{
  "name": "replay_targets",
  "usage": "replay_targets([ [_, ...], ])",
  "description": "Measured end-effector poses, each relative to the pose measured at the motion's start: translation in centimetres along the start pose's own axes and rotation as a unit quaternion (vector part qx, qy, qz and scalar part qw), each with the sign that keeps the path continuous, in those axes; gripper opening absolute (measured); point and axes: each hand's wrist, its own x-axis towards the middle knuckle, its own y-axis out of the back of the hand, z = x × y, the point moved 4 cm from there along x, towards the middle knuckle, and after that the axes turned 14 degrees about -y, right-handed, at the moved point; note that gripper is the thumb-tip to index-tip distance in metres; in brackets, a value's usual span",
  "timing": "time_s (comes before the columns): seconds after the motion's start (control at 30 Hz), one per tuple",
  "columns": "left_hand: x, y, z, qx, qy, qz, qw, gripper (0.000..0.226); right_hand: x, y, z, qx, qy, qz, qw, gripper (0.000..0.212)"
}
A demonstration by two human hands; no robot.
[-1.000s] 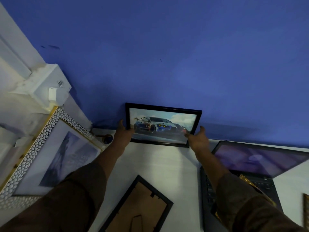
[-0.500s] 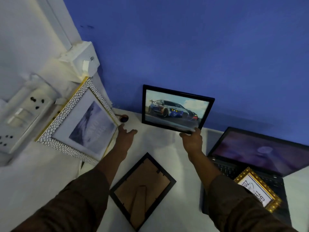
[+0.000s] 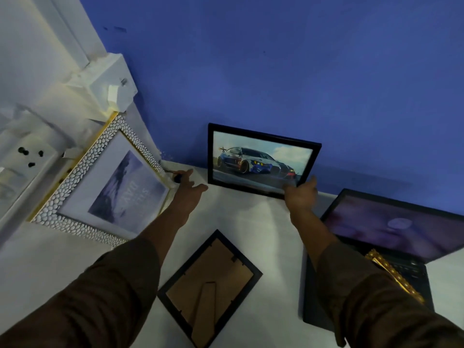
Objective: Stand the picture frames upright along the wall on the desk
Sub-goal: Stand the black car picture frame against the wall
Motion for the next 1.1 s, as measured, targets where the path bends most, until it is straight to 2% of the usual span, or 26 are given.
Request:
replay_targets([
  [0.1,3.7,-1.2,1.6,0.005,0.0,-0.011,1.0,0.077,1.9,-0.8,-0.8,0.017,-0.007,-0.001,1.0,0.089],
  [0.27,7.7,-3.5,3.2,0.0,-0.028,-0.074,0.997,0.075,3.6,-1.6,-1.1,0.027,-0.004,0.034,0.999,0.061],
  [0.47,8.6,-3.9,3.1,-0.035,-0.043,-0.084,0.995,0.079,4.4,-1.3,-1.6,0.044,0.009,0.05,0.998,0.052],
  [0.63,8.6,-4.0,2.9,-0.033,-0.048,-0.075,0.995,0.08,4.5,-1.6,-1.3,0.031,0.01,0.048,0.998,0.06],
  [0.77,8.2,-4.3,2.6,-0.044,-0.037,-0.055,0.997,0.083,3.8,-1.2,-1.1,0.023,-0.038,0.046,0.998,0.089],
  [0.87,7.6,-4.0,1.8,-0.046,-0.016,-0.037,0.998,0.086,2.5,-1.3,0.1,0.02,-0.08,0.022,0.996,0.091],
  [0.93,6.6,-3.5,1.4,-0.054,-0.006,-0.024,0.998,0.087,1.5,-1.6,1.3,0.019,-0.087,-0.002,0.996,0.085],
  [1.0,5.0,-2.6,0.7,-0.048,0.017,-0.006,0.999,0.089,0.2,-2.5,2.3,-0.002,-0.083,-0.047,0.995,0.078],
  [1.1,1.1,-0.6,-0.8,-0.037,0.013,0.026,0.999,0.094,-1.8,-4.5,2.8,-0.038,-0.058,-0.131,0.989,0.083],
])
